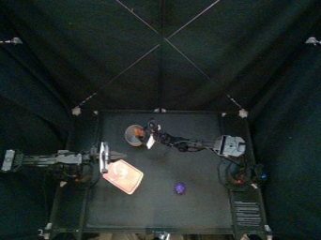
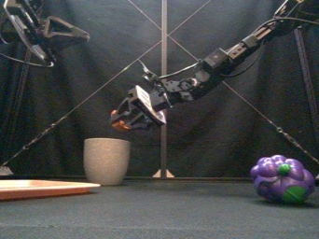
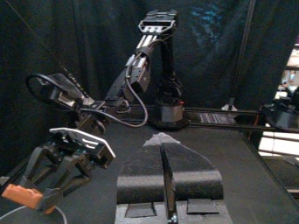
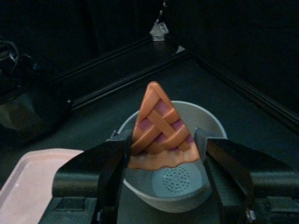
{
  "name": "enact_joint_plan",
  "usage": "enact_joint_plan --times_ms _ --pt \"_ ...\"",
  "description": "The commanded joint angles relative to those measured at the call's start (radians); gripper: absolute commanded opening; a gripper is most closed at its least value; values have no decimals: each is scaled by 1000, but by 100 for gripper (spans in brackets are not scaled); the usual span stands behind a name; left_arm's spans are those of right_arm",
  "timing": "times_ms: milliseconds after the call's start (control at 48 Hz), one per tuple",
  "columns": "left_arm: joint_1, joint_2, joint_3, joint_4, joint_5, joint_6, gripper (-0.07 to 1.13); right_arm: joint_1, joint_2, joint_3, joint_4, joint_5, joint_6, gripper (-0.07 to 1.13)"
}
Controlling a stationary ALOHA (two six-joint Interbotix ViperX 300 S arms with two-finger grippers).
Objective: Pick the pie then place it in the grey bowl
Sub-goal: Drop pie in the grey bowl and return to neutral
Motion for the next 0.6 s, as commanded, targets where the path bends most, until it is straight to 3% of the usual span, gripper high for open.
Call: enact_joint_plan --times_ms 21,146,604 --pt "0 3 -14 2 -9 2 0 -5 -9 -49 0 17 -3 93" --pt "0 3 -14 2 -9 2 0 -3 -6 -54 8 38 -3 103" --pt "0 5 2 -5 -9 -6 0 29 -161 109 -55 40 -6 103"
